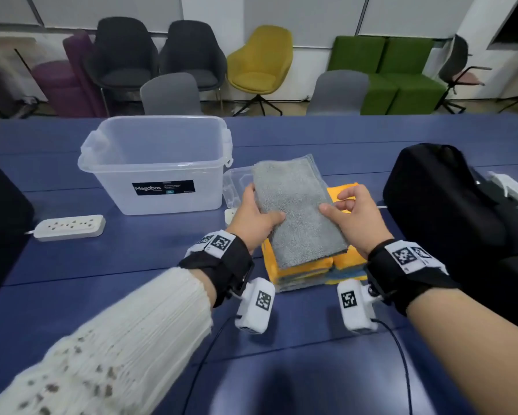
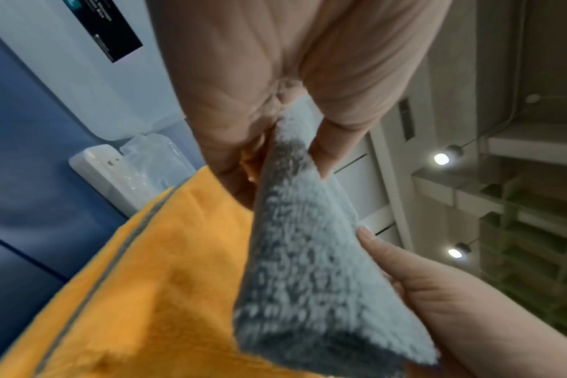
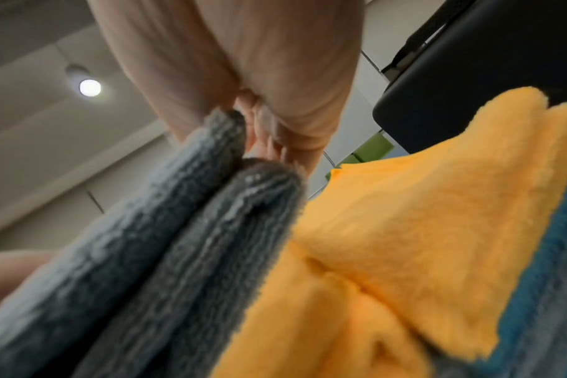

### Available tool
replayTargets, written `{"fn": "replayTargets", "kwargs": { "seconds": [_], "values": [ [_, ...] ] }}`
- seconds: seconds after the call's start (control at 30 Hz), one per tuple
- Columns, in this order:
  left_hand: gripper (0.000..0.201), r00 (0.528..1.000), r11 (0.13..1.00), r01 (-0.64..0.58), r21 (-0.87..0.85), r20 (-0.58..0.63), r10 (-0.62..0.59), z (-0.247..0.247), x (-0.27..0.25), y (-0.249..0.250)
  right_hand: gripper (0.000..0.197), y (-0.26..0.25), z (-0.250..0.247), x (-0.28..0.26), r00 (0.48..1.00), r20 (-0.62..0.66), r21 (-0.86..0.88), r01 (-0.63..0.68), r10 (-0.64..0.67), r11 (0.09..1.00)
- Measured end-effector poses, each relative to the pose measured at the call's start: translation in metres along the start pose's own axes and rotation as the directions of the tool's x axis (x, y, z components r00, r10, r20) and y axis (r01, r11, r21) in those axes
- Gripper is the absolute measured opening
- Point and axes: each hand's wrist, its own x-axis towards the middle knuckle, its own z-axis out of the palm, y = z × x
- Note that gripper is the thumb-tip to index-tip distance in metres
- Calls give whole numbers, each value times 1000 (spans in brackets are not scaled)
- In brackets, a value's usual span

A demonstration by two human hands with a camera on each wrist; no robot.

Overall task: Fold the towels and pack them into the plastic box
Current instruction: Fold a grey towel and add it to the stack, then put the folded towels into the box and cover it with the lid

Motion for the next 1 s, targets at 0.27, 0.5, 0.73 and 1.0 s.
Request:
{"fn": "replayTargets", "kwargs": {
  "seconds": [0.27, 0.5, 0.73, 1.0],
  "values": [
    [86, 999, 920, 21, 391, 37, -39, 4, 25, -40, 21, 45, 11, 33, 981, 191, -603, 102, 20, 792],
    [75, 999, 916, -29, 401, 41, 14, -2, 21, -41, 15, 46, 14, 29, 954, 292, -588, 233, -65, 775],
    [52, 997, 865, -39, 500, 75, 2, -30, 12, -46, 6, 43, 16, 29, 940, 337, -695, 287, -54, 659],
    [44, 929, 528, -104, 843, -108, 355, -140, 16, -13, 11, -3, 34, 44, 948, 218, -554, 316, -232, 770]
  ]
}}
